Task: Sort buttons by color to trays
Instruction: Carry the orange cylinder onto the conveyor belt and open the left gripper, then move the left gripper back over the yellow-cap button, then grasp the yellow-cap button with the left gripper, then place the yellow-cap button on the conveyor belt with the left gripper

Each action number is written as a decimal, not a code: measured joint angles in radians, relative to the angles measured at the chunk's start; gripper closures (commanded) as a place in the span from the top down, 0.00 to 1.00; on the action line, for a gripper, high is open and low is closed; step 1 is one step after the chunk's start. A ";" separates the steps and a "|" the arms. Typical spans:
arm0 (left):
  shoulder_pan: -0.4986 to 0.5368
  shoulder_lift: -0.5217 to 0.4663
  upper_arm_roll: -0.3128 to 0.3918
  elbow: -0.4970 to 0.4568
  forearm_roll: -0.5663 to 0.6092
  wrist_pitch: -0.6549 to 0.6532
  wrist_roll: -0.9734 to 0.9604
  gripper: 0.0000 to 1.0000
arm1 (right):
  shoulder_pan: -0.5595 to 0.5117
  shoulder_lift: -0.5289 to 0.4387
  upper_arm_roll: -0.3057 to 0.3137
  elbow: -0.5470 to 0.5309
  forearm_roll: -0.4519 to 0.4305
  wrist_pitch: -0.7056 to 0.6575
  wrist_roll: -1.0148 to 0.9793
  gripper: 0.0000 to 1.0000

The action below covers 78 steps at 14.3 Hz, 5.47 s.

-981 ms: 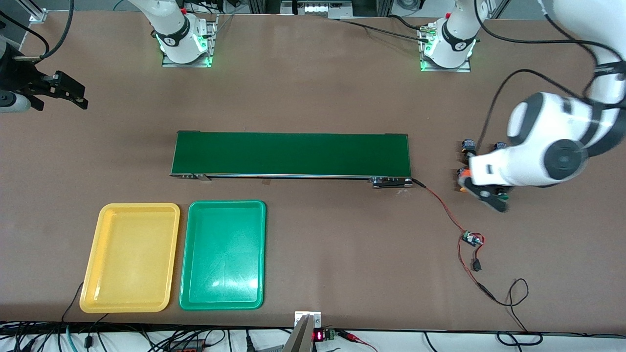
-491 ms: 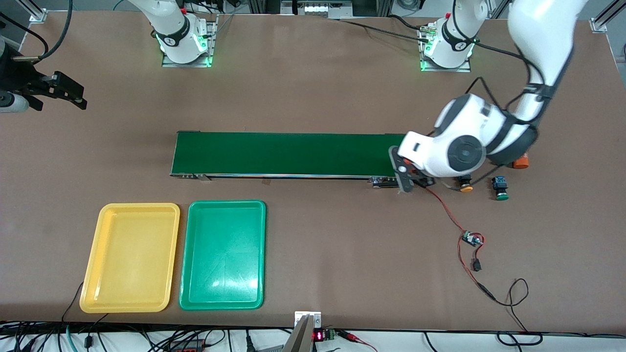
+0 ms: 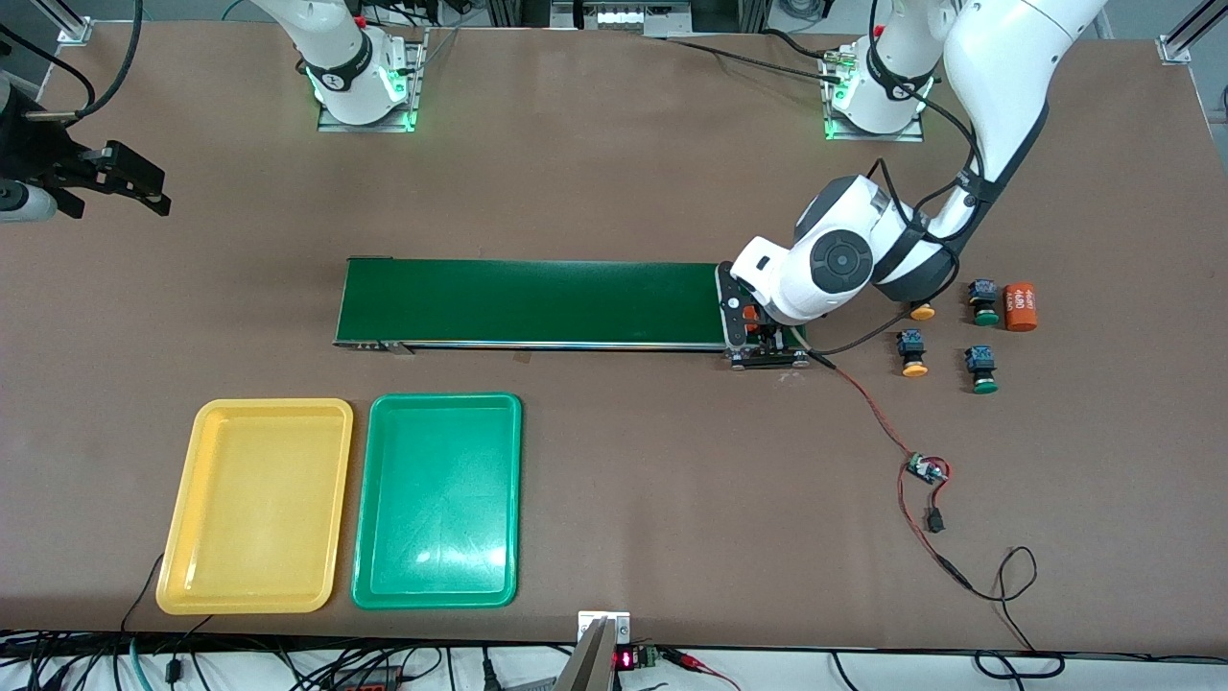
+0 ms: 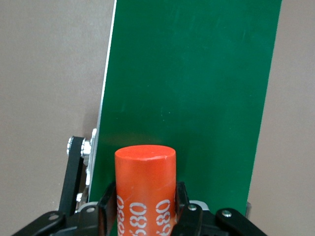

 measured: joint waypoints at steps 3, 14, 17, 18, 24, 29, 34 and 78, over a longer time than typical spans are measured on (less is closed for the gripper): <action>0.002 -0.007 -0.004 0.001 0.001 -0.009 0.001 1.00 | 0.000 0.000 0.000 0.000 0.000 0.001 0.000 1.00; 0.082 -0.147 0.011 0.197 0.001 -0.457 -0.493 1.00 | 0.000 0.006 0.000 0.000 0.000 0.009 0.001 1.00; 0.106 -0.147 0.023 0.277 0.009 -0.536 -0.714 1.00 | 0.000 0.007 0.000 0.000 0.000 0.009 0.001 1.00; 0.119 -0.145 0.030 0.298 0.056 -0.541 -0.737 1.00 | 0.000 0.007 0.000 0.000 0.000 0.009 0.001 1.00; 0.140 -0.052 0.051 0.447 0.300 -0.552 -0.767 1.00 | 0.000 0.007 0.000 0.000 0.000 0.010 0.001 1.00; 0.183 0.000 0.065 0.448 0.304 -0.591 -0.773 1.00 | 0.000 0.007 0.001 0.000 0.000 0.013 0.001 1.00; 0.195 0.055 0.064 0.405 0.304 -0.598 -0.816 1.00 | 0.002 0.007 0.007 0.000 0.000 0.017 0.001 1.00; 0.393 -0.010 -0.303 0.038 0.211 -0.260 -1.277 0.30 | 0.012 0.011 0.009 -0.001 0.000 0.022 0.001 1.00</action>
